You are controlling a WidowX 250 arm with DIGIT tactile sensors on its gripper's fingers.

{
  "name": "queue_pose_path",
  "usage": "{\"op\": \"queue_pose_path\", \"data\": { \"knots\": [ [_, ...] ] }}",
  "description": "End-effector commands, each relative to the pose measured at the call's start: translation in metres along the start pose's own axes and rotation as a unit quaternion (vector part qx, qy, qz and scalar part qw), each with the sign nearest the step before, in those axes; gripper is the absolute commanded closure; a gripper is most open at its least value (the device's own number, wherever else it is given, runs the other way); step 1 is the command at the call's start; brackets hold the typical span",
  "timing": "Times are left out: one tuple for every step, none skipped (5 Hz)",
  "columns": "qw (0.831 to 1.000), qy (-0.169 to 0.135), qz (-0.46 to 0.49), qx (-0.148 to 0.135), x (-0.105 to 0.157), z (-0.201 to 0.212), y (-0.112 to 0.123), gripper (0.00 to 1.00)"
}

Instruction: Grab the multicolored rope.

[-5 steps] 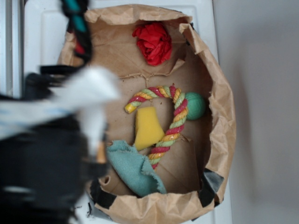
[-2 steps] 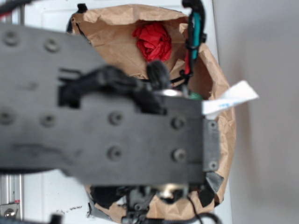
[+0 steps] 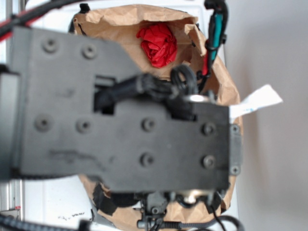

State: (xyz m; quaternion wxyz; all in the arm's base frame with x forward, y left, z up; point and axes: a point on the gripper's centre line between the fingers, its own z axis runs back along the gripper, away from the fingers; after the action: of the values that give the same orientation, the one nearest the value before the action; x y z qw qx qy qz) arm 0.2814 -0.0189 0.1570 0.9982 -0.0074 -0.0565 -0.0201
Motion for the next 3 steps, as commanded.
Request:
{"op": "queue_pose_path", "data": {
  "knots": [
    [1.000, -0.025, 0.012, 0.002, 0.008, 0.013, 0.006, 0.00],
    [0.990, -0.040, 0.135, 0.022, 0.014, -0.003, 0.034, 0.00],
    [0.964, -0.052, 0.254, 0.052, 0.030, -0.012, 0.053, 0.00]
  ]
}}
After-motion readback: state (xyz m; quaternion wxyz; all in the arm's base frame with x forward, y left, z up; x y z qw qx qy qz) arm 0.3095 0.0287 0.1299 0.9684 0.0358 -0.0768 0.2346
